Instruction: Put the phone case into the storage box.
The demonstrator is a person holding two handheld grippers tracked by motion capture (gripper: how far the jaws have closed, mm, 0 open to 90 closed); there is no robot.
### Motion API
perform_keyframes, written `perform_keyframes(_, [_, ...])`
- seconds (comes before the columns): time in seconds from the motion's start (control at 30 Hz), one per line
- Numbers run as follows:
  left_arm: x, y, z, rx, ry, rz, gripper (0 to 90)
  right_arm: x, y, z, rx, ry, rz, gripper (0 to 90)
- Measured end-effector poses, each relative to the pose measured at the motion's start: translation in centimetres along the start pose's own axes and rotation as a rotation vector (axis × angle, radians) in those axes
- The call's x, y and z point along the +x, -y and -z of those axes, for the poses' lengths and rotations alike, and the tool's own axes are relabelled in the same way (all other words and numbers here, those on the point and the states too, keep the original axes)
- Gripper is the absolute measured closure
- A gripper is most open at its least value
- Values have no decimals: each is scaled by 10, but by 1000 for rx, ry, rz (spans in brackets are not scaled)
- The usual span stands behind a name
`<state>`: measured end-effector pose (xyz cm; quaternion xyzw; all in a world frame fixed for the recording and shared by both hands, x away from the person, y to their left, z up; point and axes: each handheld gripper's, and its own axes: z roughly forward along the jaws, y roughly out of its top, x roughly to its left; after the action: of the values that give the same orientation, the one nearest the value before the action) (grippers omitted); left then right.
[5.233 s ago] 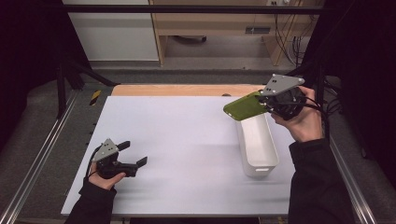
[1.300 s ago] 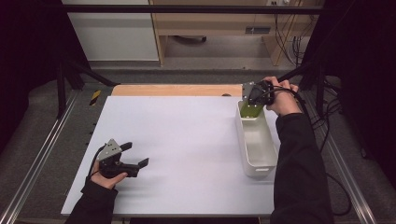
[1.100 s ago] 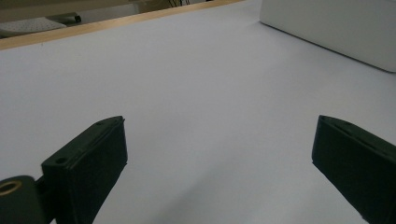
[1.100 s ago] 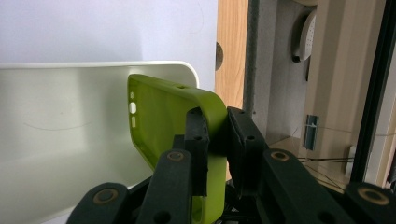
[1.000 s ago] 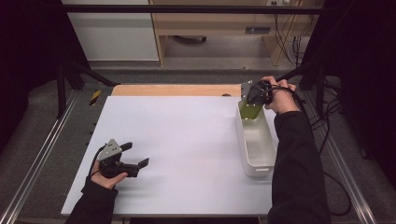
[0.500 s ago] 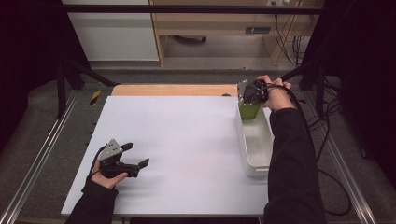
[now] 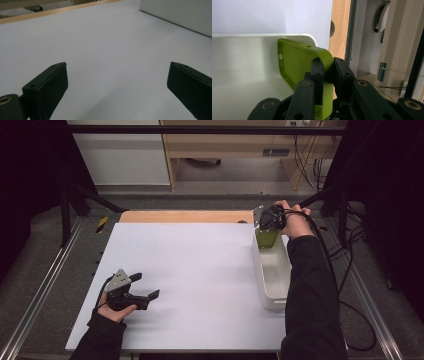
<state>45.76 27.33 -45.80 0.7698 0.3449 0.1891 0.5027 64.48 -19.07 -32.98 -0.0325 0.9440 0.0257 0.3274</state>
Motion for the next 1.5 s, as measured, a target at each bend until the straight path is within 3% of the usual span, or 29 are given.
perform_keyframes(0.53, [0, 0, 0, 0, -1, 0, 33, -2, 0, -4, 3, 38, -9, 772])
perform_keyframes(0.77, [0, 0, 0, 0, -2, 0, 33, -2, 0, -4, 1, 42, -13, 722])
perform_keyframes(1.03, [0, 0, 0, -3, -2, 0, 33, -3, 2, 3, -16, 64, -45, 531])
perform_keyframes(1.5, [-1, -1, 1, -6, -5, -2, 33, 3, 2, 38, -164, 69, -213, 230])
